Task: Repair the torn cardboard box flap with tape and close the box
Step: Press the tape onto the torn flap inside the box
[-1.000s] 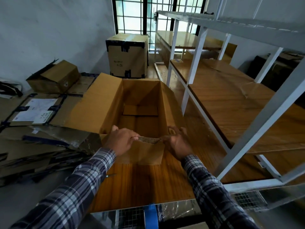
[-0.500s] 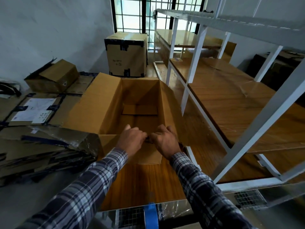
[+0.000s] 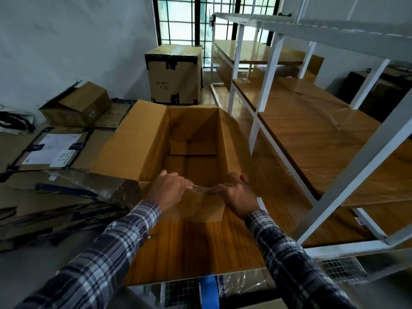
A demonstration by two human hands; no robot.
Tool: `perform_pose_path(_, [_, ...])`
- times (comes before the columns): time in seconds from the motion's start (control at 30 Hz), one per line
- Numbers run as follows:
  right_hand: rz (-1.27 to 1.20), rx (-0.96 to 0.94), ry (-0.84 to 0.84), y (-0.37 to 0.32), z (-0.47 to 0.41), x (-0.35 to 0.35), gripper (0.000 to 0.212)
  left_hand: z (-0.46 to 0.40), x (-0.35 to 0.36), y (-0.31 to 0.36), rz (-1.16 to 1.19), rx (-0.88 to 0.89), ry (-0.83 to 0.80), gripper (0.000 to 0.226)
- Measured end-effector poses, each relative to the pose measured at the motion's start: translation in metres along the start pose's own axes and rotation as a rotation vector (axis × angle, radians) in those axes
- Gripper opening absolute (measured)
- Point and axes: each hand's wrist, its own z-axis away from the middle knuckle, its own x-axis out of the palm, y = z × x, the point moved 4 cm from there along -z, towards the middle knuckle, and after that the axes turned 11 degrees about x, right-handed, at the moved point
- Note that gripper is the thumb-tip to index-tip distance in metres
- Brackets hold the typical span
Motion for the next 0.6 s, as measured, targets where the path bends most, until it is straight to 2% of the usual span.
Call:
perform_pose_path(0.2, [-0.015, 0.044, -0.152, 0.007, -0.006, 0.0, 0.03, -0.003, -0.005, -0.002, 0.015, 0.037, -0.042, 0.024])
perform_pose_path(0.3, [-0.094, 0.132, -0.236, 0.021, 0.006, -0.008, 0.028, 0.006, -0.007, -0.017, 0.038, 0.044, -0.011, 0.024])
perform_pose_path(0.43, [0.001, 0.104, -0.241, 0.015, -0.001, -0.01, 0.036, 0.008, -0.004, -0.022, 0.06, 0.011, 0.002, 0.021])
perform_pose_path(0.6, [0.086, -0.035, -0.172, 0.019, 0.002, -0.001, 0.054, 0.014, 0.001, -0.036, 0.073, -0.024, 0.005, 0.019])
